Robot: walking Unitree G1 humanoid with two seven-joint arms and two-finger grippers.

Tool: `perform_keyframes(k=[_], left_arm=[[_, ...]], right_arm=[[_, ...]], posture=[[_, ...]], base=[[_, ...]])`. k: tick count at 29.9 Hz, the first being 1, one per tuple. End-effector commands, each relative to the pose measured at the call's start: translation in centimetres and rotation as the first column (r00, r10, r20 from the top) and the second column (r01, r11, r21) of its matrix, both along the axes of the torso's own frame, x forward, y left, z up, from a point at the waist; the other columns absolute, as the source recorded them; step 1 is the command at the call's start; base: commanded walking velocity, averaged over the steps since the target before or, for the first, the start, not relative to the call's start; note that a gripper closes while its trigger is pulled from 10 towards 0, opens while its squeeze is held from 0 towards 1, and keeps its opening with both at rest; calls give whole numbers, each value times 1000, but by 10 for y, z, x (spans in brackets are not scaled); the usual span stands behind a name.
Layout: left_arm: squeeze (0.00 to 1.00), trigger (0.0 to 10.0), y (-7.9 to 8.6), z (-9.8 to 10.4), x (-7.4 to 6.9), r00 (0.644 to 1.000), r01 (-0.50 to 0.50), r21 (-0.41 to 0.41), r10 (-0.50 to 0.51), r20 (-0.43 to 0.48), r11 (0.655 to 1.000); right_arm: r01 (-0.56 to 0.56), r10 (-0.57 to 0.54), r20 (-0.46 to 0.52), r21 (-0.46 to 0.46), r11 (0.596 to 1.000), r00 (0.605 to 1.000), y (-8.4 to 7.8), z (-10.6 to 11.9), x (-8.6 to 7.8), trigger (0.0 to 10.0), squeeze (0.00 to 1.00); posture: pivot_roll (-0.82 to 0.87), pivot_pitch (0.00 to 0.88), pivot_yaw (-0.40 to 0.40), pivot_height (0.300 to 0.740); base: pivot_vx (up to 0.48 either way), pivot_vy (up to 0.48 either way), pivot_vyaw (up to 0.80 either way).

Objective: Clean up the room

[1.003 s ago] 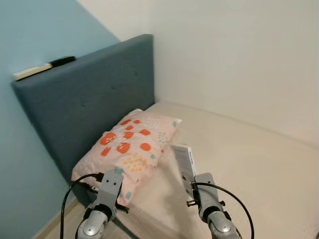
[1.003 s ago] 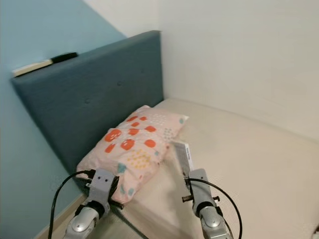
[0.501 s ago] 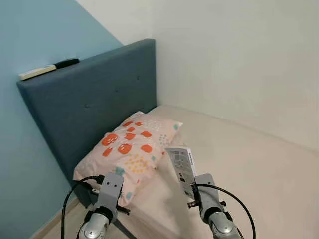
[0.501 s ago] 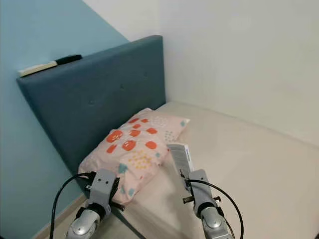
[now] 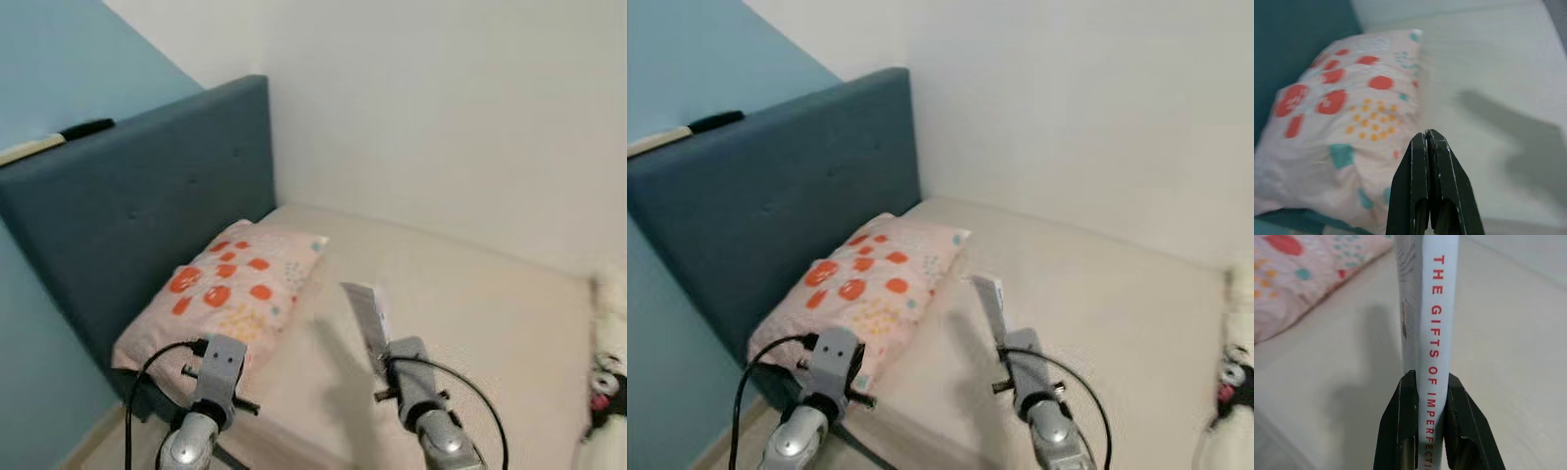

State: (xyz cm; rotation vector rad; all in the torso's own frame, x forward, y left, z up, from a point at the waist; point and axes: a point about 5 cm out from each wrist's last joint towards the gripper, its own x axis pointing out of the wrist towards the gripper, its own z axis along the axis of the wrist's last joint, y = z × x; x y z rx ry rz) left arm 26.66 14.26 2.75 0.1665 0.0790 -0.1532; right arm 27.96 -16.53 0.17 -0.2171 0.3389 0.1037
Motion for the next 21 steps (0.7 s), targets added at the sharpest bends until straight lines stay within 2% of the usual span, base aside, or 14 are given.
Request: perform_keyframes(k=[1,21], left_arm=[[0,10000,2,0,-1,1000,-1,3,1,3,1000],[0,10000,3,0,0,1000,-15,-2,15,4,1000]], right_arm=[[-14,13,38,7,1000,999,6,6,4,10000,0],[-16,15,46,18,1000,999,8,6,4,10000,0]], posture=[[2,19,15,740],[2,21,12,740]], base=[[0,0,0],[0,0,0]])
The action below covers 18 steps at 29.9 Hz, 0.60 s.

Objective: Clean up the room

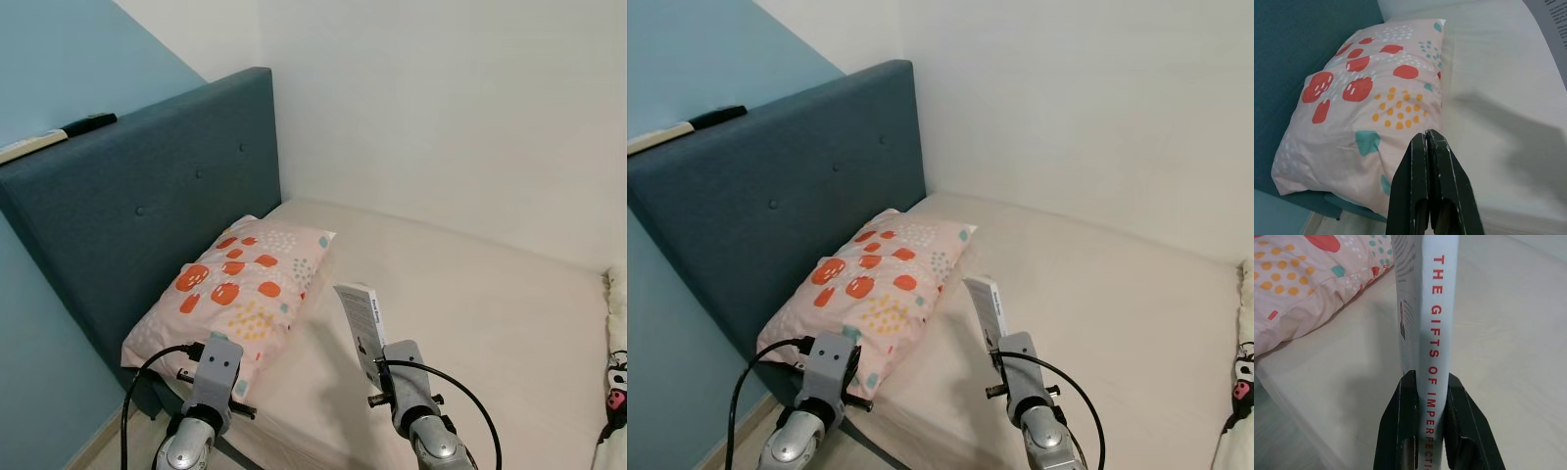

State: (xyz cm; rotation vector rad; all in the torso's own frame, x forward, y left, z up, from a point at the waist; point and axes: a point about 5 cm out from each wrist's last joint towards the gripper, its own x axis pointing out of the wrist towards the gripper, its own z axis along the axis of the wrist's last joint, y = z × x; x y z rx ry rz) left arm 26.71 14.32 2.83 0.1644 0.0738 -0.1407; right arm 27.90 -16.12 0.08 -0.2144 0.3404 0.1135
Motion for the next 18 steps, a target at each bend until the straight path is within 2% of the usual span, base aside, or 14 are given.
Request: perform_keyframes(k=[1,3,10,18], left_arm=[[0,10000,2,-1,0,1000,-4,-2,4,-5,1000],[0,10000,2,-1,0,1000,-3,-3,3,-6,1000],[0,10000,1,0,0,1000,1,-3,-1,0,1000],[0,10000,2,2,0,1000,3,0,-3,12,1000]], right_arm=[[-8,7,49,14,1000,999,4,7,4,10000,0],[-8,7,49,15,1000,999,4,7,4,10000,0],[-9,8,51,17,1000,999,5,7,4,10000,0],[-13,12,53,19,1000,999,7,8,5,10000,0]], posture=[[3,22,13,740],[3,21,13,740],[6,19,13,740],[8,17,12,740]], base=[[0,0,0],[0,0,0],[0,416,0],[0,0,0]])
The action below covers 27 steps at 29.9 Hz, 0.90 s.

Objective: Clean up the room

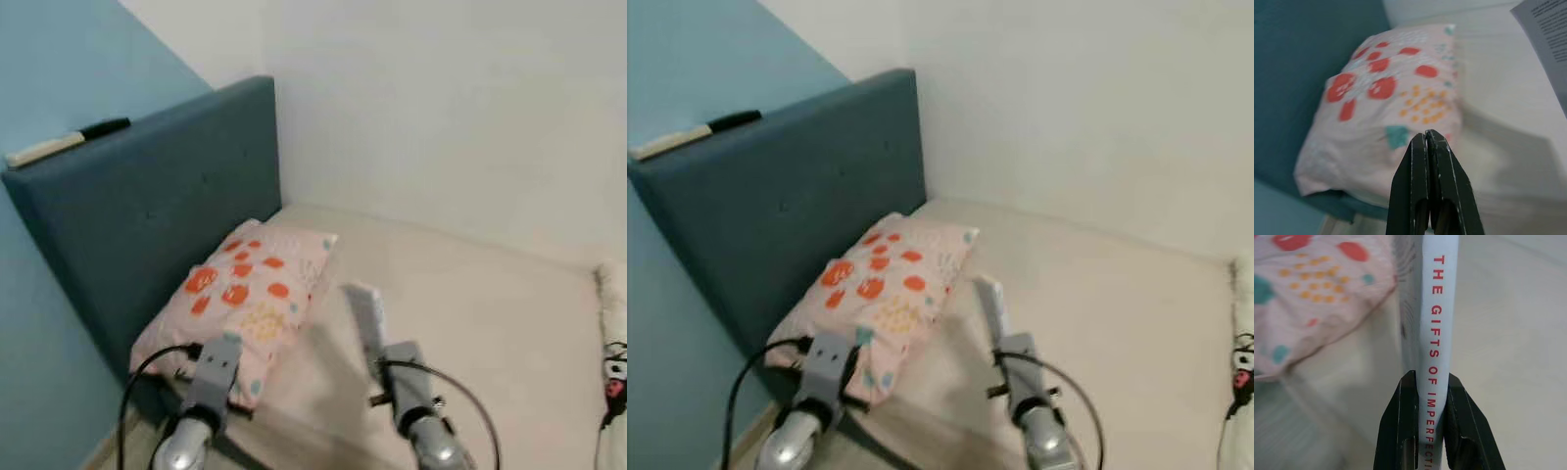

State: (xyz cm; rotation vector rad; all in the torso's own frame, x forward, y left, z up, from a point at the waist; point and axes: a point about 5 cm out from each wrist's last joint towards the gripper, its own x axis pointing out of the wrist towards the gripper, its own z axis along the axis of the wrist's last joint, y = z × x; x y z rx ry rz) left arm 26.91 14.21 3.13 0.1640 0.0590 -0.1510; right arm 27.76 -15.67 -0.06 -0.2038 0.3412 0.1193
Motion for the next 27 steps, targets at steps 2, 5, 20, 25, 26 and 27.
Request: perform_keyframes(k=[2,5,20,25,26,27], left_arm=[[0,10000,4,-1,-2,1000,-9,6,9,2,1000],[0,10000,3,-1,-2,1000,-2,18,2,8,1000],[0,10000,2,-5,-1,999,-27,28,27,-29,999],[0,10000,4,-9,0,997,-47,45,50,-57,998],[0,10000,4,-9,0,997,-48,46,50,-59,998],[0,10000,4,-10,0,997,-33,46,36,-64,998]], right_arm=[[-10,10,55,8,1000,998,2,9,6,10000,0],[-12,11,56,8,1000,998,3,9,6,10000,0],[-11,10,59,1,1000,998,1,9,6,10000,0],[-91,92,66,-23,996,994,8,13,9,10000,0],[-114,116,66,-33,993,991,10,14,10,10000,0],[-153,156,57,-57,987,986,13,14,11,10000,0]], posture=[[9,14,11,740],[9,13,11,740],[4,5,14,740],[-2,2,19,740],[-2,2,19,740],[-3,6,15,740]], base=[[0,0,0],[0,0,0],[0,-181,0],[0,0,0],[0,0,0],[0,0,0]])
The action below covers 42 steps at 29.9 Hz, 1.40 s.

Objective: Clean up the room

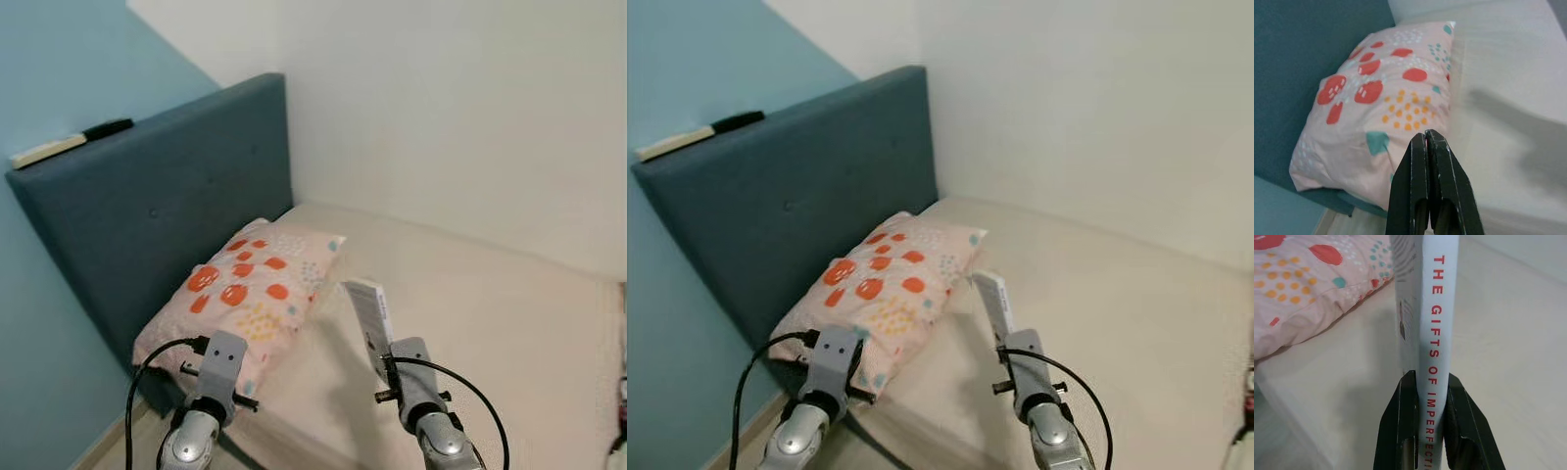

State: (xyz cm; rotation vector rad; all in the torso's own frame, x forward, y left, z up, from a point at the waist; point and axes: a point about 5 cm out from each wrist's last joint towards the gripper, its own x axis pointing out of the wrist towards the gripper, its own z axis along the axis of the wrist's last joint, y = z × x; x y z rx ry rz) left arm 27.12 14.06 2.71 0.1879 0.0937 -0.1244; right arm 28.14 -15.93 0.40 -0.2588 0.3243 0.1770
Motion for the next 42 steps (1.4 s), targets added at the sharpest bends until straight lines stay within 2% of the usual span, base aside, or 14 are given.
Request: perform_keyframes(k=[1,5,8,19,37,42], left_arm=[[0,10000,5,-7,-3,999,10,19,-9,-41,1000],[0,10000,4,-9,-6,997,62,48,-60,-52,997],[0,10000,4,-10,-8,996,77,46,-74,-51,996],[0,10000,8,-6,-10,998,63,52,-62,-17,997],[0,10000,7,-4,-9,999,50,32,-49,-20,998],[0,10000,6,-6,-10,999,49,34,-48,-26,998]], right_arm=[[-122,123,38,-40,992,992,18,9,7,10000,0],[-247,251,-4,-182,952,968,23,6,7,10000,0],[-280,282,-28,-235,931,959,23,5,7,10000,0],[-303,316,-32,-396,867,948,16,10,15,10000,0],[-315,331,-39,-435,844,943,14,8,13,10000,0],[-334,360,-35,-470,817,932,13,7,11,10000,0]], posture=[[-3,6,15,740],[0,10,9,740],[1,12,5,740],[1,21,2,736],[-6,25,4,681],[-6,33,4,671]], base=[[0,0,0],[0,0,0],[0,0,0],[0,0,0],[0,0,0],[0,0,0]])
